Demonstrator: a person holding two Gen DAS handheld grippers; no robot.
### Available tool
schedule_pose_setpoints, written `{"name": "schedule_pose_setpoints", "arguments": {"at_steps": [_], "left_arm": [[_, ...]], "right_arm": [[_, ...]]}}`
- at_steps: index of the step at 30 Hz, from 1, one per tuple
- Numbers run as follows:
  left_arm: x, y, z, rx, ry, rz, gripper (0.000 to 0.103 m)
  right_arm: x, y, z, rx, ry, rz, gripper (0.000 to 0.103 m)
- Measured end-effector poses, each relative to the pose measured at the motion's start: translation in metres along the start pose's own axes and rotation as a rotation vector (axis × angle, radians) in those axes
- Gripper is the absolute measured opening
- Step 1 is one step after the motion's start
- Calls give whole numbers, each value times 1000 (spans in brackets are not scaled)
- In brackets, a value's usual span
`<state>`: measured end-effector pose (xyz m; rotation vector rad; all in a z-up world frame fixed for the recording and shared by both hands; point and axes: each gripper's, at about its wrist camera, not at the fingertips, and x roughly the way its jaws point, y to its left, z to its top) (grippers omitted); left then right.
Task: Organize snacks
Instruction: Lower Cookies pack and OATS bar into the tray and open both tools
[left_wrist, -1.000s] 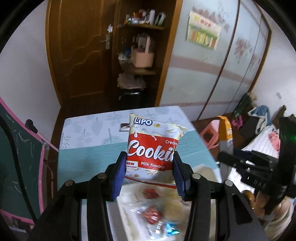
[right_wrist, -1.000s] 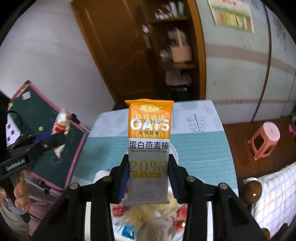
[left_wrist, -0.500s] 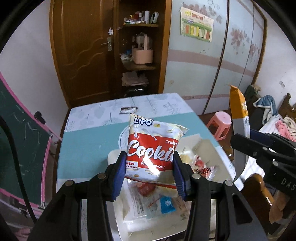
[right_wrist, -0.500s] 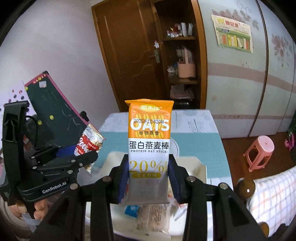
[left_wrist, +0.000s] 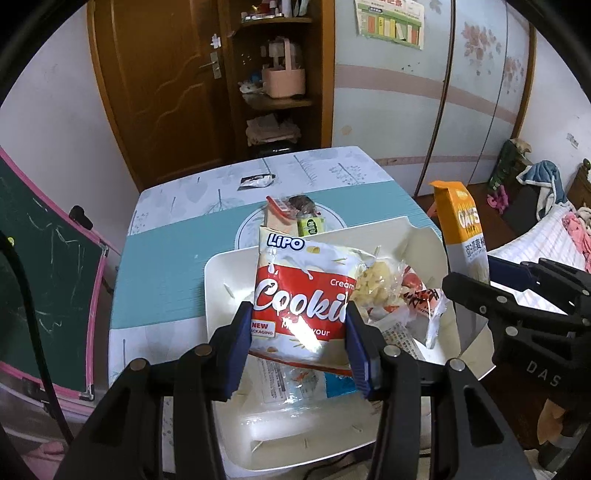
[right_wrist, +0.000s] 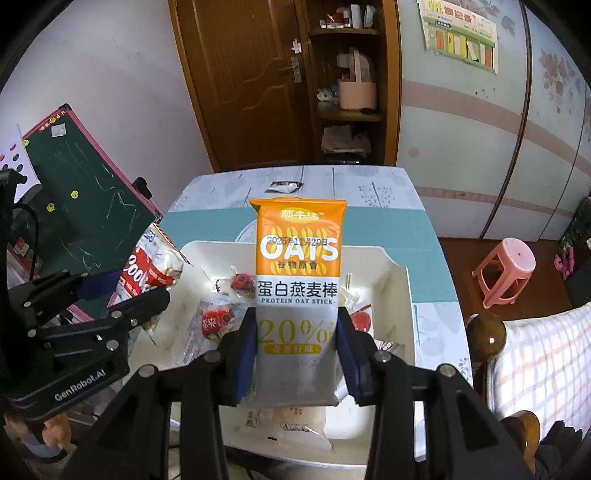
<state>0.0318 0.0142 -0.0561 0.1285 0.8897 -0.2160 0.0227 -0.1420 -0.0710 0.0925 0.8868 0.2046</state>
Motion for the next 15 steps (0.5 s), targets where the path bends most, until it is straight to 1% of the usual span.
{"name": "schedule_pose_setpoints", "arguments": {"at_steps": [1, 3, 4, 5, 6, 7, 8, 9, 15], "left_arm": [[2, 1, 0, -1, 5, 4, 47], [4, 0, 0, -2, 17, 13, 54], [6, 0, 0, -4, 22, 16, 70], [7, 0, -1, -7, 26, 19, 90], [7, 1, -1, -15, 25, 17, 96], [7, 2, -1, -21, 20, 14, 98], [7, 4, -2, -29, 16, 7, 98], [7, 5, -2, -31, 16, 7, 98], [13, 10, -3, -49, 42, 7, 98]], "right_arm": [[1, 0, -1, 2, 7, -1, 42], [4, 0, 0, 7, 16, -6, 42], [5, 0, 0, 10, 23, -11, 43], [6, 0, -1, 13, 27, -17, 45], [7, -1, -3, 18, 29, -18, 50], [7, -2, -3, 23, 29, -17, 53], [7, -3, -3, 29, 27, -11, 58], [7, -4, -3, 32, 24, -8, 61], [7, -3, -4, 31, 22, 4, 62]]}}
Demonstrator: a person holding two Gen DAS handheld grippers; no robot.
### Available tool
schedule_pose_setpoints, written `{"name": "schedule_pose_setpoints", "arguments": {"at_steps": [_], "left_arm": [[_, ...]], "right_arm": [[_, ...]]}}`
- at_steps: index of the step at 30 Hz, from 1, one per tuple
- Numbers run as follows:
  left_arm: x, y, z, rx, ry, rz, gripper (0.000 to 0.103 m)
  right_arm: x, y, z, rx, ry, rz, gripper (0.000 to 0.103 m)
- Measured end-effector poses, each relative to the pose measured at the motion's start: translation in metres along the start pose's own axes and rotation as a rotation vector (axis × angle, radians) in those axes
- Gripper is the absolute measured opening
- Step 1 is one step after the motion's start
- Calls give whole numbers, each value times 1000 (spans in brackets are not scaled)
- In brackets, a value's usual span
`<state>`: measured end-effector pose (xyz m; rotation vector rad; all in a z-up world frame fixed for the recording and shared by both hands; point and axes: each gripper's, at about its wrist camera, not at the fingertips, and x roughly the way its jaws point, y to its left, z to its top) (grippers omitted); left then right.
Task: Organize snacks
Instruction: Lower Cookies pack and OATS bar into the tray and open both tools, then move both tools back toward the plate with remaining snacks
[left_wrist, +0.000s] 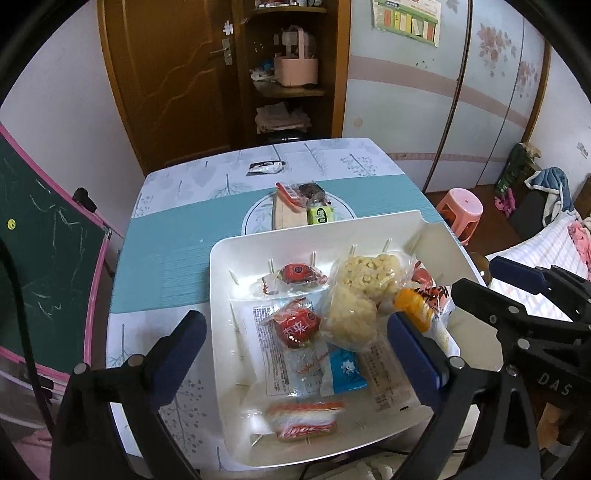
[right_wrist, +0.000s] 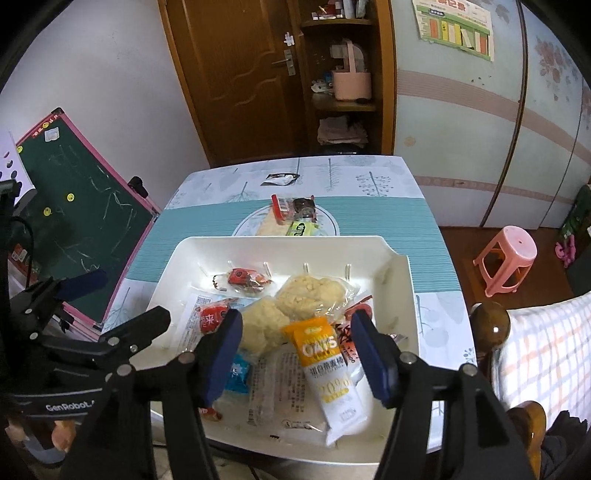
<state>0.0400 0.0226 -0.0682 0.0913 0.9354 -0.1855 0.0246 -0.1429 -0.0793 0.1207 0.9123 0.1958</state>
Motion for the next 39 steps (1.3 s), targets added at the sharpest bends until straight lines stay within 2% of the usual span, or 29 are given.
{"name": "schedule_pose_setpoints", "arguments": {"at_steps": [17, 23, 29, 35, 39], "left_arm": [[-1, -1, -1, 6, -8, -2, 98], [6, 5, 2, -10, -16, 2, 98], [17, 20, 15, -25, -27, 11, 98], [21, 33, 41, 50, -66, 60, 98], [23, 45, 71, 107, -112, 107, 98]], "right_arm": [[10, -3, -2, 23, 36, 21, 62], [25, -11, 0, 58, 84, 42, 62], [43, -12, 6, 56, 125, 23, 62], [62, -14, 38, 12, 157, -10, 61], [76, -18, 79, 13, 170, 1, 61]]}}
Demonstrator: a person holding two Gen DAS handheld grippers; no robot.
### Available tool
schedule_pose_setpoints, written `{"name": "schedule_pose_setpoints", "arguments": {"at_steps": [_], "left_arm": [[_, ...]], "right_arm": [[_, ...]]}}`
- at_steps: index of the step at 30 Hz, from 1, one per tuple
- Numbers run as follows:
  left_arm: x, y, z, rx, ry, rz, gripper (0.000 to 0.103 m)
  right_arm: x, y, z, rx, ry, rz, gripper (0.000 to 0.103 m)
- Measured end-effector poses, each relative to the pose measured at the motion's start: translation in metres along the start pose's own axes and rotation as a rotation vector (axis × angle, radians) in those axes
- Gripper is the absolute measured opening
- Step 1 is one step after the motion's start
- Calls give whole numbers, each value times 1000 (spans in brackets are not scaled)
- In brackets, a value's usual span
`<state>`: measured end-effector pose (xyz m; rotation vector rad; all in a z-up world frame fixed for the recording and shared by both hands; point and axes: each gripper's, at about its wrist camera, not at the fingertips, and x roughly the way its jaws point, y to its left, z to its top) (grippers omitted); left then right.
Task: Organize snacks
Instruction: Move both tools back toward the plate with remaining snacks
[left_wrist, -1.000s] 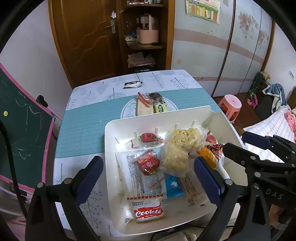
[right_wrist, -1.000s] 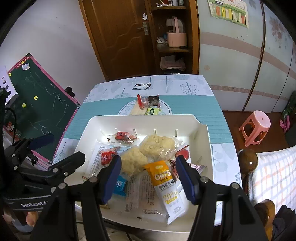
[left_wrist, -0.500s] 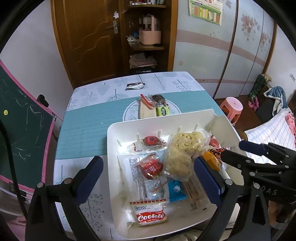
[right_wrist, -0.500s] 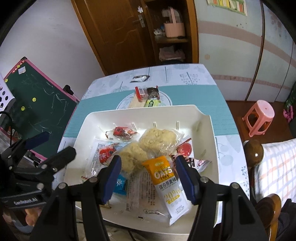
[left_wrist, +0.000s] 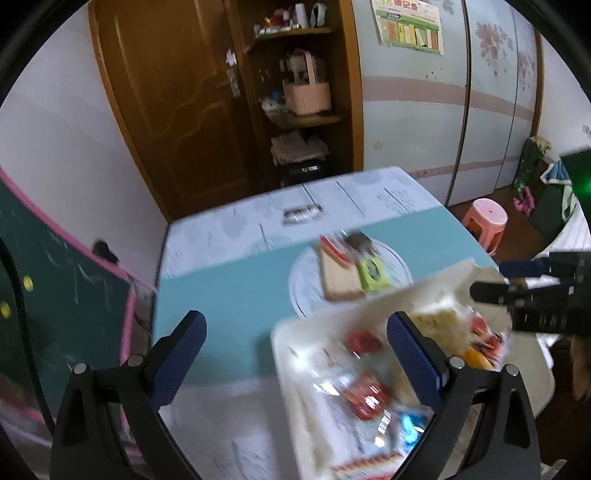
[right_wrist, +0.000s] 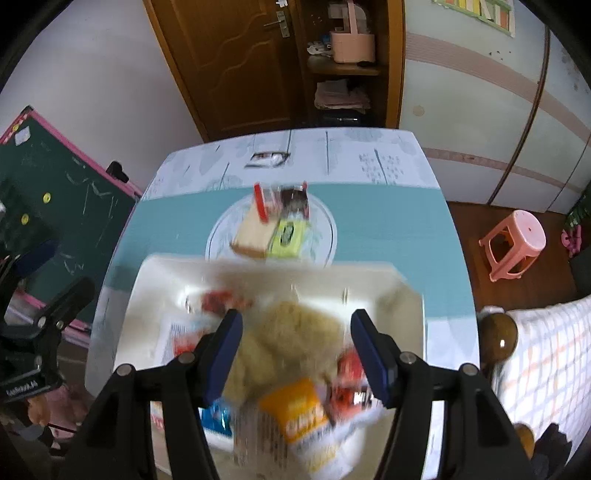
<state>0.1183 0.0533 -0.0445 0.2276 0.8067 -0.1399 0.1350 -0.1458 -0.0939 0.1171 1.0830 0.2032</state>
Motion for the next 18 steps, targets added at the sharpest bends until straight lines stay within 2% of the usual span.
{"name": "schedule_pose_setpoints", "arguments": {"at_steps": [5, 11, 14, 18], "left_arm": [[29, 14, 41, 82, -1, 14, 98], [79, 19, 79, 133, 37, -4, 98], [110, 23, 91, 125, 74, -17, 98], [152, 35, 100, 90, 146, -40, 98]], "right_arm": [[22, -1, 59, -4, 12, -5, 61], [84, -2, 120, 29, 110, 24, 61], [123, -3, 137, 39, 165, 25, 61], [176, -7, 148, 72, 265, 72, 61]]}}
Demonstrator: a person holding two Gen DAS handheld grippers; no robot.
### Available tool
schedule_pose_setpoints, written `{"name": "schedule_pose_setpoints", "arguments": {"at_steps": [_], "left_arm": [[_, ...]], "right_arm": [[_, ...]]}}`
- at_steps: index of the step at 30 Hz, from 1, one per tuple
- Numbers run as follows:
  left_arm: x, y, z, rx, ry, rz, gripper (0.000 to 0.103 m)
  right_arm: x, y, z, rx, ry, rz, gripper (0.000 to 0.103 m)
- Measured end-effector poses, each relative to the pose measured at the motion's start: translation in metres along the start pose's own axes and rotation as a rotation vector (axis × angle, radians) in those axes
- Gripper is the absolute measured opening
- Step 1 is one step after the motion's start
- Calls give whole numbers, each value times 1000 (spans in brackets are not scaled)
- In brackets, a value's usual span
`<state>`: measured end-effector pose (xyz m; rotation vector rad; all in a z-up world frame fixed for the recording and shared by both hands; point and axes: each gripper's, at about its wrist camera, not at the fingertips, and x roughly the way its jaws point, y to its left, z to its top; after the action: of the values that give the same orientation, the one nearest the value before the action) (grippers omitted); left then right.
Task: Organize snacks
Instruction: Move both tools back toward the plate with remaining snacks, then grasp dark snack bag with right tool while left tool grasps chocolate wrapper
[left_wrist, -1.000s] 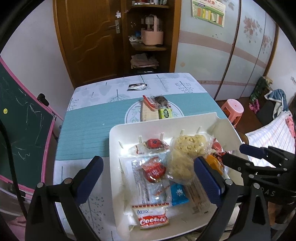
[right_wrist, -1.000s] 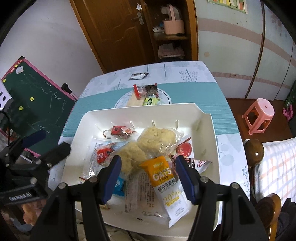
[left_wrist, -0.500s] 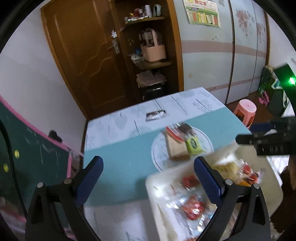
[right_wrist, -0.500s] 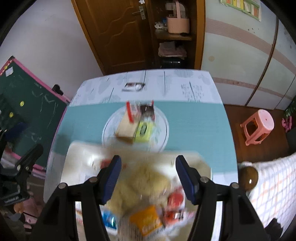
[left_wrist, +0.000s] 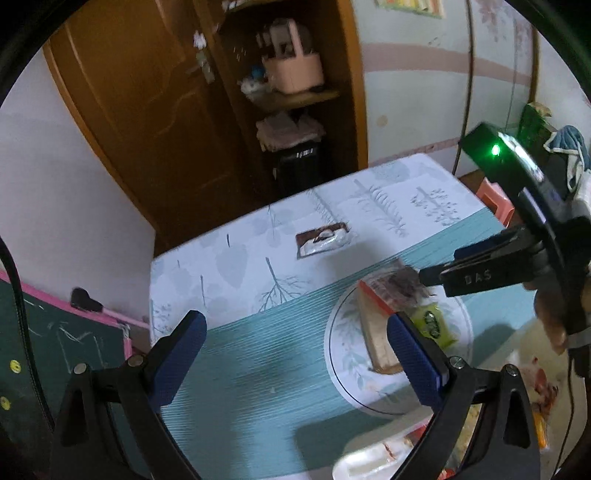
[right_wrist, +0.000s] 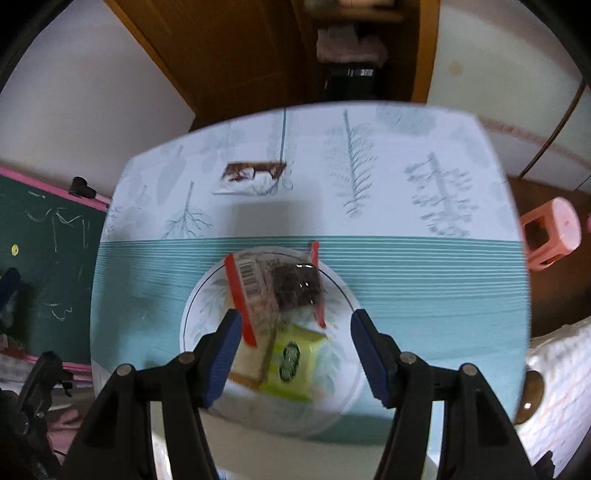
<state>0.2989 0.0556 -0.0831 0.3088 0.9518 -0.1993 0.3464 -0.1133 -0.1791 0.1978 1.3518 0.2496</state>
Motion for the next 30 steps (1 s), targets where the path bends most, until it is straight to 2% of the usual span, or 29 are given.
{"name": "schedule_pose_setpoints", "arguments": {"at_steps": [5, 11, 13, 14, 15, 17, 19, 22, 27, 30], "left_arm": [[39, 21, 10, -35, 71, -10, 98], [74, 43, 24, -38, 125, -23, 98], [85, 44, 30, -16, 143, -34, 98], [89, 44, 34, 4, 147, -33, 98], [95, 42, 38, 38, 150, -28, 98], [104, 35, 45, 93, 156, -23, 98], [115, 26, 53, 158, 165, -30, 98], [133, 9, 64, 264, 172, -20, 98], [174, -26, 71, 489, 200, 49, 98], [198, -38, 74, 568, 213, 62, 98]], "right_arm": [[44, -4, 19, 2, 77, 1, 61], [71, -3, 24, -5, 147, 76, 62], [71, 3, 22, -49, 124, 65, 53], [71, 6, 21, -75, 119, 41, 45], [70, 7, 21, -83, 116, 38, 42], [70, 2, 24, -57, 122, 39, 41], [68, -7, 29, -33, 106, -13, 40], [65, -28, 40, 31, 83, -42, 40], [56, -72, 54, 189, 49, -8, 40], [53, -90, 57, 250, 30, 50, 40]]}}
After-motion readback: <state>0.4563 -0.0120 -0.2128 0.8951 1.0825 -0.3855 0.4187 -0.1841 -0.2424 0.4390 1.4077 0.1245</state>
